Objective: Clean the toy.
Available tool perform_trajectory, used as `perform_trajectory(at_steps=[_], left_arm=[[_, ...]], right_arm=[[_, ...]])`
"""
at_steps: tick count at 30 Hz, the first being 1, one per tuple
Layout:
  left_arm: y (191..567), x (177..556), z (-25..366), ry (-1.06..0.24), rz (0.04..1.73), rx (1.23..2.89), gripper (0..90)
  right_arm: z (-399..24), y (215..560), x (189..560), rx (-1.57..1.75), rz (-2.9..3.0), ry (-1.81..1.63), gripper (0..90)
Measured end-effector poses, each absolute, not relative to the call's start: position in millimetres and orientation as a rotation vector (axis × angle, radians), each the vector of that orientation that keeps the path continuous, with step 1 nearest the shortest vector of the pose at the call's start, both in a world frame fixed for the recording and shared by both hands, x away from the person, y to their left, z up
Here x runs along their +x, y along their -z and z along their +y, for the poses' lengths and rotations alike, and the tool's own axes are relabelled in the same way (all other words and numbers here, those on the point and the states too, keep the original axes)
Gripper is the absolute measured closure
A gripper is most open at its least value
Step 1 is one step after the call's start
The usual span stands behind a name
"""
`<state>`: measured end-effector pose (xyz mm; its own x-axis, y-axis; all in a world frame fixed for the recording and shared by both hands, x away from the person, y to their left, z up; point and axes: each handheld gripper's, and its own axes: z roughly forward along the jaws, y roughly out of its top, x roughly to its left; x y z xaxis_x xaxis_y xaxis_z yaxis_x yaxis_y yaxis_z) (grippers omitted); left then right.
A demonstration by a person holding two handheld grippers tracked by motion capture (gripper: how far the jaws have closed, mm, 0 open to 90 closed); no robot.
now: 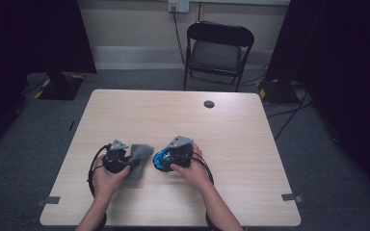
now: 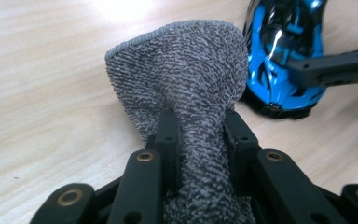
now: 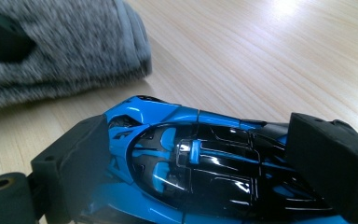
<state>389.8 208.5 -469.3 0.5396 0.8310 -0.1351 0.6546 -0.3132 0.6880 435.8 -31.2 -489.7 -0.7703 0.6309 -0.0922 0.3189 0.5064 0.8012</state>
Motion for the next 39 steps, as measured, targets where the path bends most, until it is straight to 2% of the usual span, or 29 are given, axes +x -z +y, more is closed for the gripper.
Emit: perform_trajectory(at_steps=[16, 39], left_arm=[[470, 380, 184, -0.185, 1.102, 2.170, 72.1], [470, 360, 173, -0.123, 1.031, 2.195, 72.2]], right_arm=[[-31, 490, 435, 0.790, 2.379, -1.150, 6.3], [-30, 489, 436, 0.787, 2.382, -1.148, 6.4]])
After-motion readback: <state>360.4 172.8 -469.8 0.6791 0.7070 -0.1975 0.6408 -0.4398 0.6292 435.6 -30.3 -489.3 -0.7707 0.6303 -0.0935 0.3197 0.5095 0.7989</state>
